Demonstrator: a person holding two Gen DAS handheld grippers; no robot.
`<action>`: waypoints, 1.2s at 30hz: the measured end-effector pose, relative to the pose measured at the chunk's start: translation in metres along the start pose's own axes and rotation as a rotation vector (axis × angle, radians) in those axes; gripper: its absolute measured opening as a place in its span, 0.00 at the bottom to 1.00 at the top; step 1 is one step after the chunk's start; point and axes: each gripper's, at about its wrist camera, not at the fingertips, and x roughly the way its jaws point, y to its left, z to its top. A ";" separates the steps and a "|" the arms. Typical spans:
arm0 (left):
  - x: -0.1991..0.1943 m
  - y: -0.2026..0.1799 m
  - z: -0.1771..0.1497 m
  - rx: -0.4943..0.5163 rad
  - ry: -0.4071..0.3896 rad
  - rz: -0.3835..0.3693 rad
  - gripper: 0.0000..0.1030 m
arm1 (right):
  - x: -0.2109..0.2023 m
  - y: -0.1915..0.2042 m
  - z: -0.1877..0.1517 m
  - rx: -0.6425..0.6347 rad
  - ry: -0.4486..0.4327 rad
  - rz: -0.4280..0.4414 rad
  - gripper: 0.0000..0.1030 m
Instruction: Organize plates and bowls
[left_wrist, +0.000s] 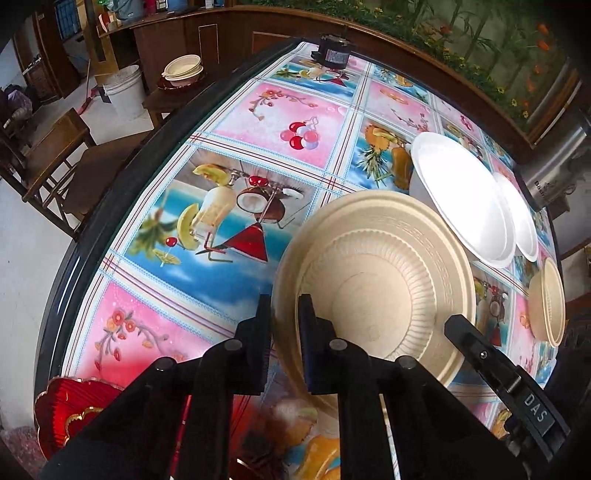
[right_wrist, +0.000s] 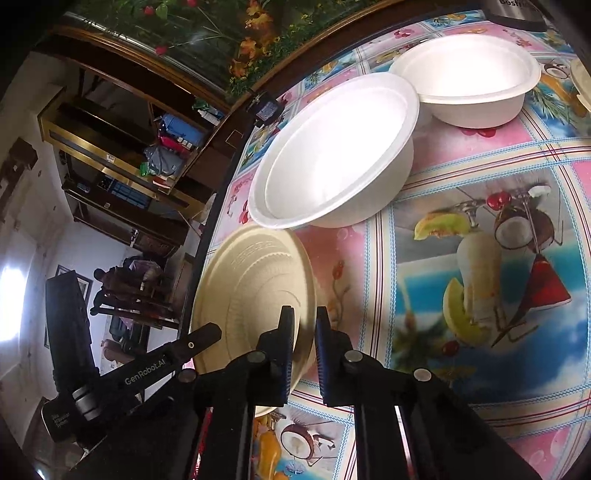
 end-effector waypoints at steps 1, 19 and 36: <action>-0.002 0.000 -0.001 0.000 -0.003 0.000 0.11 | -0.001 0.000 -0.001 0.003 0.005 -0.001 0.09; -0.112 0.039 -0.053 -0.011 -0.243 -0.138 0.11 | -0.074 0.050 -0.056 -0.087 -0.027 0.077 0.10; -0.183 0.139 -0.126 -0.082 -0.408 -0.119 0.11 | -0.082 0.156 -0.150 -0.309 0.012 0.087 0.10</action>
